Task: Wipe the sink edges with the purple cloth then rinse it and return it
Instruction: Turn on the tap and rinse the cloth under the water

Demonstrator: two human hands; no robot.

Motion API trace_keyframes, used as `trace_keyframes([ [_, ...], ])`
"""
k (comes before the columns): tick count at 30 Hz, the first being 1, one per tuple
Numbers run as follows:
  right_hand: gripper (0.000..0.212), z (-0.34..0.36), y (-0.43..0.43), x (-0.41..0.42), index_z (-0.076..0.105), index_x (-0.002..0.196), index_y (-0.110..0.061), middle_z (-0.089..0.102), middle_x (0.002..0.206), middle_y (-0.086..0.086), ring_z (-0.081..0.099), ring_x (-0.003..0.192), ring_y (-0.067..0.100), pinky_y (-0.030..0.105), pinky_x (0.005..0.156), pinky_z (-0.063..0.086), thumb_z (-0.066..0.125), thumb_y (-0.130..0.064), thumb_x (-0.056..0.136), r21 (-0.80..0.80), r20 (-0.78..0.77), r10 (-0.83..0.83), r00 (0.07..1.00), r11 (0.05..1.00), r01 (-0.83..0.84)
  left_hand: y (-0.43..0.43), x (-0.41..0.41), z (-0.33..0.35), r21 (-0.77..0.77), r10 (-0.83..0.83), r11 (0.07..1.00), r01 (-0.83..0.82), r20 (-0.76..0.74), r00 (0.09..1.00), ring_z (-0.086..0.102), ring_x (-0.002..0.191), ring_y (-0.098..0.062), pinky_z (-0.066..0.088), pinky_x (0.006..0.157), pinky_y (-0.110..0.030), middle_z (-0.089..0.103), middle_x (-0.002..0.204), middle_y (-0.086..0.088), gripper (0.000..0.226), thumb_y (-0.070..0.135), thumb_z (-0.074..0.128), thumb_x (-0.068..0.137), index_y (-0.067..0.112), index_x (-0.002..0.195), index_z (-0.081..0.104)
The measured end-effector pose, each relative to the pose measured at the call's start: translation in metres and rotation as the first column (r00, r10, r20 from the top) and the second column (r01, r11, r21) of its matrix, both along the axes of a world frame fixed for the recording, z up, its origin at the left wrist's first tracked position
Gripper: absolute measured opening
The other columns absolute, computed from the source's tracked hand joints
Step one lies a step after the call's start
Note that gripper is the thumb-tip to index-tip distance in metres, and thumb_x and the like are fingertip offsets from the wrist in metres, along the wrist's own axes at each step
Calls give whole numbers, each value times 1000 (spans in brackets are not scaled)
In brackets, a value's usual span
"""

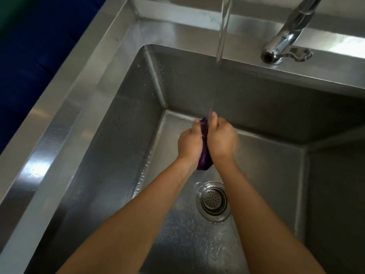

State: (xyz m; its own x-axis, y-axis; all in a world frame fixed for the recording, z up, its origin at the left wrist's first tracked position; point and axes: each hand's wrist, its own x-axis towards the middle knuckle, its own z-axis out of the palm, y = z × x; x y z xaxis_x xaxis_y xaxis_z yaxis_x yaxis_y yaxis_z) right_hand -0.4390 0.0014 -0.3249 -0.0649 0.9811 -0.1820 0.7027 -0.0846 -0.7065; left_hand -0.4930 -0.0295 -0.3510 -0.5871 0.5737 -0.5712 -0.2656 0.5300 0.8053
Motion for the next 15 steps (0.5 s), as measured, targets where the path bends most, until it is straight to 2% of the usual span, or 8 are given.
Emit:
trace_keyframes([
  [2,49,-3,4,-3,65,94,-3,68,96,24,61,92,39,36,70,42,31,-38,99,8,-37,-12,999,1000,13,1,-3,4,22,-3,1000,6,-127,992,65,77,-27,50,77,-40,69,74,-9,53,49,39,94,17,59,62],
  [5,49,0,-9,-3,66,92,-4,69,92,22,62,88,38,36,69,42,31,-37,99,37,-116,-54,992,998,58,7,-12,9,37,-6,999,12,-173,985,60,71,-26,48,73,-38,65,68,-7,53,48,40,94,16,55,57],
  [10,47,12,-13,-4,67,95,-6,70,94,20,63,89,36,35,68,43,32,-36,99,57,-126,-51,991,997,59,17,-14,12,22,-18,1000,19,-31,999,66,86,-32,51,88,-49,69,81,-14,51,51,42,92,18,60,64],
  [12,48,10,3,-2,66,96,-4,68,99,23,61,95,38,36,72,42,32,-37,99,9,-95,-91,991,996,92,16,-5,14,31,-27,999,29,-61,998,66,91,-32,50,90,-48,71,89,-17,51,49,39,94,18,62,65],
  [15,44,6,16,6,61,94,-4,67,95,21,60,94,37,36,74,42,35,-39,98,-2,-126,-93,988,996,94,13,-2,20,52,-71,996,72,-28,997,66,87,-28,52,86,-42,69,84,-10,54,54,35,94,19,61,62],
])
